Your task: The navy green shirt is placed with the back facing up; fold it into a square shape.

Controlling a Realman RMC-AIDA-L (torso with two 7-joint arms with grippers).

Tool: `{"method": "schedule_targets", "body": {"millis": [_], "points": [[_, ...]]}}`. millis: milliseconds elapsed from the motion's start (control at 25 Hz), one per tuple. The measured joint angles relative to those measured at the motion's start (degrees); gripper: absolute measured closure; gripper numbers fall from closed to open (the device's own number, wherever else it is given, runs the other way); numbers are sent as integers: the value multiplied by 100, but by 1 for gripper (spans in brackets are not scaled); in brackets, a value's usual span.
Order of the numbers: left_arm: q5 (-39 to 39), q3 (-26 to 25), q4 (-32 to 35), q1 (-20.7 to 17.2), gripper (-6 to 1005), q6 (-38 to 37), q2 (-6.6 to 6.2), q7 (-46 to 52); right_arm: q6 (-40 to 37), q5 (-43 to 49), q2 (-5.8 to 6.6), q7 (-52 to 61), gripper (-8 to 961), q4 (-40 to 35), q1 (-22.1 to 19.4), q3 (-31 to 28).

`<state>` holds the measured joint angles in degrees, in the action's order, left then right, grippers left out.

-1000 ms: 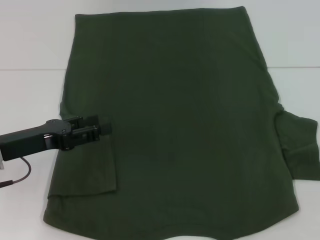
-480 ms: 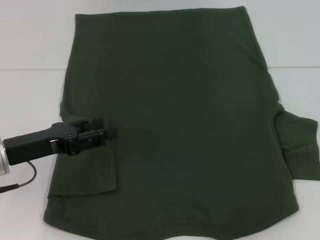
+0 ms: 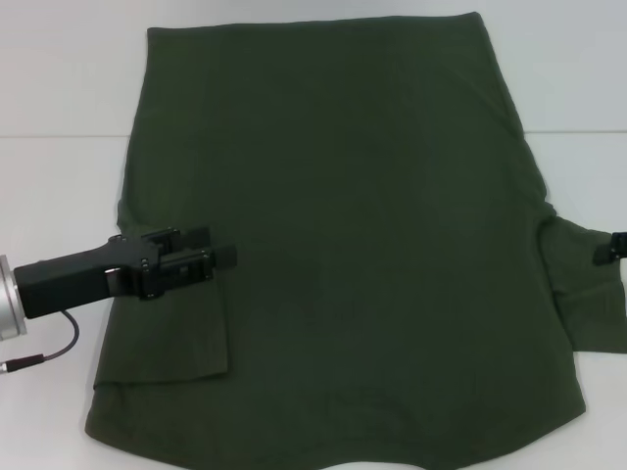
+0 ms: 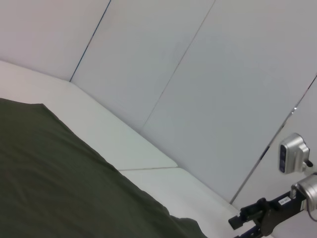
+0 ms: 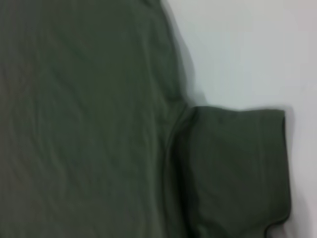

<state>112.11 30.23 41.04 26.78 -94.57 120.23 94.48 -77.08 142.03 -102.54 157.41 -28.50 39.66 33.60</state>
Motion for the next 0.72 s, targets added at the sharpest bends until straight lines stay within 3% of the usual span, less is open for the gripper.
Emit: {"method": "schedule_targets", "body": {"millis": [720], "points": [[-67, -54, 1, 29, 275, 1, 0, 0, 501, 75, -247, -161, 54, -105, 65, 333]]}}
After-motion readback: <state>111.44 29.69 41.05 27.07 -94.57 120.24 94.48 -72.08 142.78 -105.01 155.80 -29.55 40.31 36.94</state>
